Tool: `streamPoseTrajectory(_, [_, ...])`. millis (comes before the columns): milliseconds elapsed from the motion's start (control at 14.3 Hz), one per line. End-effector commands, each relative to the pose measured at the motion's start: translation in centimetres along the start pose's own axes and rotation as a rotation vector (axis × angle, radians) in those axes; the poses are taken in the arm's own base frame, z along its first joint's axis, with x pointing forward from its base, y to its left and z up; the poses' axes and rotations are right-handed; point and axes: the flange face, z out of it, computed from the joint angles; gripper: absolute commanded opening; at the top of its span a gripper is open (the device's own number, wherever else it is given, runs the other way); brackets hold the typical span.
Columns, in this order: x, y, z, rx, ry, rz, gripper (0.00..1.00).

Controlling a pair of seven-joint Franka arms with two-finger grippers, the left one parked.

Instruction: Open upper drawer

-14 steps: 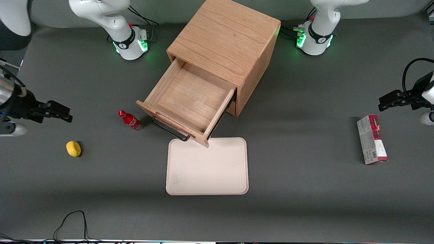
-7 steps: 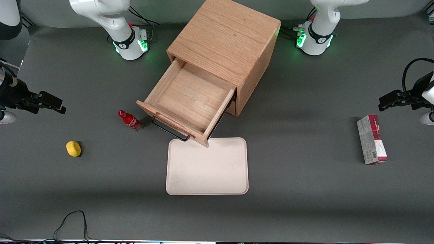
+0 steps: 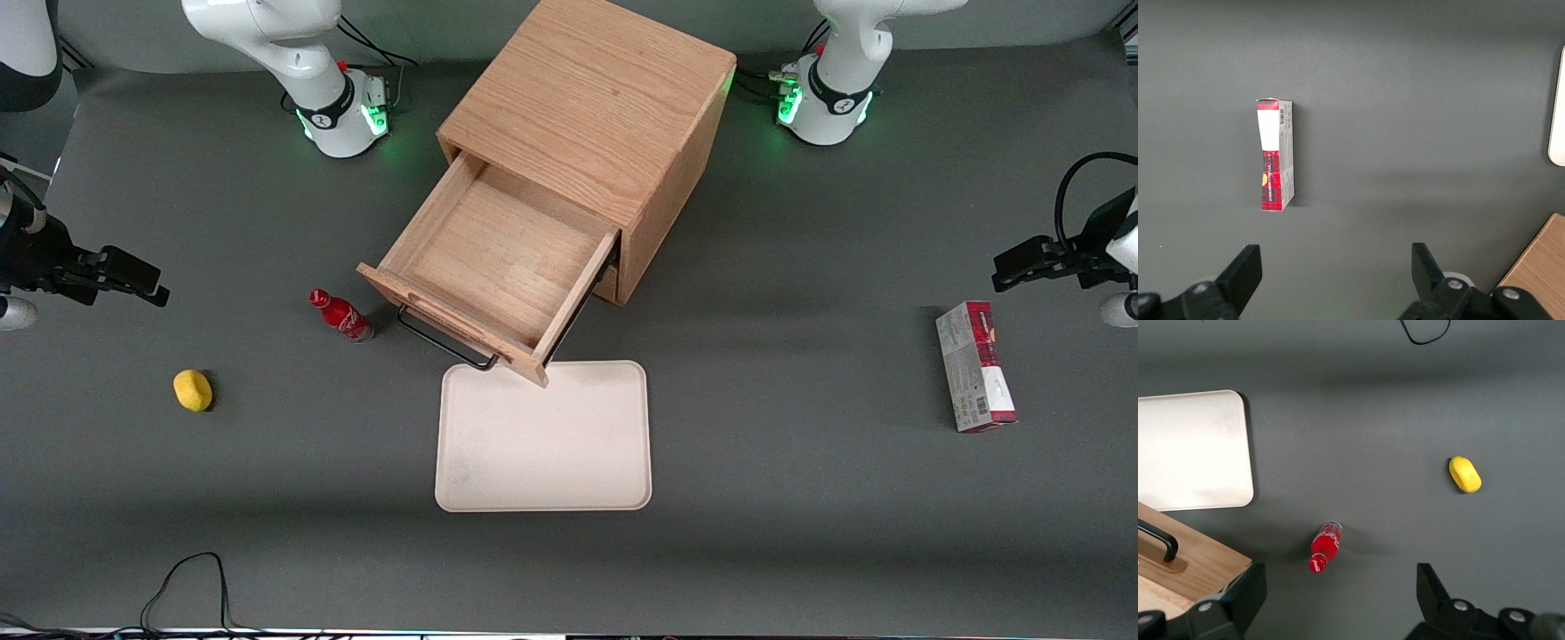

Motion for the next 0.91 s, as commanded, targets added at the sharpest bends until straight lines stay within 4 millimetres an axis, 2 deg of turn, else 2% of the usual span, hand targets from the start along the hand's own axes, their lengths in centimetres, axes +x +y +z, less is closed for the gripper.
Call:
streamPoseTrajectory(0, [-0.35,0.31,-0.06,-0.019,0.002,0.007,1.00])
streamPoseTrajectory(279, [-0.47,0.86,0.22,-0.020,-0.007,-0.011,1.00])
streamPoseTrajectory(837, [-0.43,0.48,-0.11,-0.018,-0.001,0.003,1.00])
